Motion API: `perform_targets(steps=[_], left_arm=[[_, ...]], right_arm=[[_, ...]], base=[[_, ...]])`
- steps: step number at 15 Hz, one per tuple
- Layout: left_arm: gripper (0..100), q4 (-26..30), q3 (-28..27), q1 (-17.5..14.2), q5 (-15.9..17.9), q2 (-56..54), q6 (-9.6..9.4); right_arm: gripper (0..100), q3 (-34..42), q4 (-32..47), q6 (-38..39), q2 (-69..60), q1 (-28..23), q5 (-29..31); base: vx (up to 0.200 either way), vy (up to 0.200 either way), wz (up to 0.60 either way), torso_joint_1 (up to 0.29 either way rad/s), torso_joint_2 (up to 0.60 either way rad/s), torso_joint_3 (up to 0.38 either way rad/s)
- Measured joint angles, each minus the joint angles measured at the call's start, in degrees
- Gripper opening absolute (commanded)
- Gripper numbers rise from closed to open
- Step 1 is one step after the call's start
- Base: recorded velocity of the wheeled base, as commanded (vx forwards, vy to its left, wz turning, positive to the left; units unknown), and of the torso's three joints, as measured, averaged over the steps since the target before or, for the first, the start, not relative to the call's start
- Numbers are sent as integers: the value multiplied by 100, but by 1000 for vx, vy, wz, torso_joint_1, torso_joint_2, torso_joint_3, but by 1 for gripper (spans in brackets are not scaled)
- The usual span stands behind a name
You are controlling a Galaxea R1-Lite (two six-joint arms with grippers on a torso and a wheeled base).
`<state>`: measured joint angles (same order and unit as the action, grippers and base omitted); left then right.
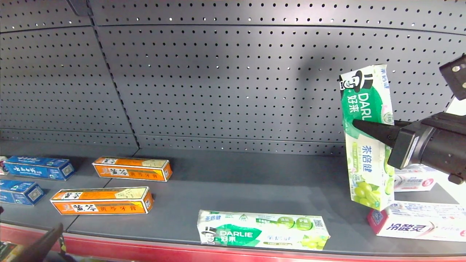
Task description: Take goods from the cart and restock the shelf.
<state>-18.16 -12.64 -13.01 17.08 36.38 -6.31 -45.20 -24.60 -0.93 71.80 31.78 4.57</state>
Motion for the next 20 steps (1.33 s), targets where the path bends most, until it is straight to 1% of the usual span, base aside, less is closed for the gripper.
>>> perform_targets(steps=[1, 2, 3, 5, 7, 8, 10, 11, 12, 13, 15, 16, 17, 18, 20], left_arm=[[100, 11, 228, 0, -263, -304, 112], [100, 27, 460, 0, -545, -579, 176], [100, 33, 675, 0, -802, -833, 208], [100, 128, 1008, 2, -1211, -1367, 224], [100, 642, 1161, 6, -1404, -1987, 224], [100, 996, 1202, 6, -1479, -2345, 202], [100, 1491, 1243, 0, -1654, -2817, 134], [100, 1574, 1253, 0, -1675, -2942, 121], [100, 1627, 1254, -2, -1597, -3023, 112], [100, 1776, 1262, 0, -1367, -3076, 99], [100, 1841, 1264, 26, -984, -3139, 22], [100, 1843, 1264, 67, -958, -3152, 33], [100, 1848, 1264, 94, -972, -3161, 96], [100, 1849, 1264, 105, -1037, -3167, 222], [100, 1848, 1264, 113, -1197, -3174, 372]], right_arm=[[0, 13, 0, 4, -2, 0, -1], [0, 20, 0, 6, -4, 0, 0], [0, 24, 2, 2, 0, 0, 0], [0, 9, 0, 0, 22, 0, -1], [0, 0, -35, 0, 35, 0, -4], [0, 22, -49, 0, 38, 0, -6], [0, 61, -44, 0, 38, 0, -4], [0, 83, -61, 0, 38, 0, -6], [0, 102, -83, 0, 38, 0, -9], [0, 116, -85, 0, 38, 0, -9], [0, 122, -118, 0, 41, 2, -15], [0, 122, -118, -2, 41, 2, -17], [0, 122, -121, -2, 44, 7, -30], [0, 124, -123, -2, 44, 9, -44], [0, 130, -123, 4, 44, 18, -50]], base=[[0, 0, 0, 0, 0, 0], [0, 0, 0, 0, 0, 0], [0, 0, 0, 0, 0, 0], [0, 0, 0, 0, 0, 0], [0, 0, 0, 0, 0, 0], [0, 0, 0, 0, 0, 0], [0, 0, 0, 0, 0, 0], [0, 0, 0, 0, 0, 0], [0, 0, 0, 0, 0, 0], [0, 0, 0, 0, 0, 0], [0, 0, 0, 0, 0, 0], [0, 0, 0, 0, 0, 0], [0, 0, 0, 0, 0, 0], [0, 0, 0, 0, 0, 0], [0, 0, 0, 0, 0, 0]])
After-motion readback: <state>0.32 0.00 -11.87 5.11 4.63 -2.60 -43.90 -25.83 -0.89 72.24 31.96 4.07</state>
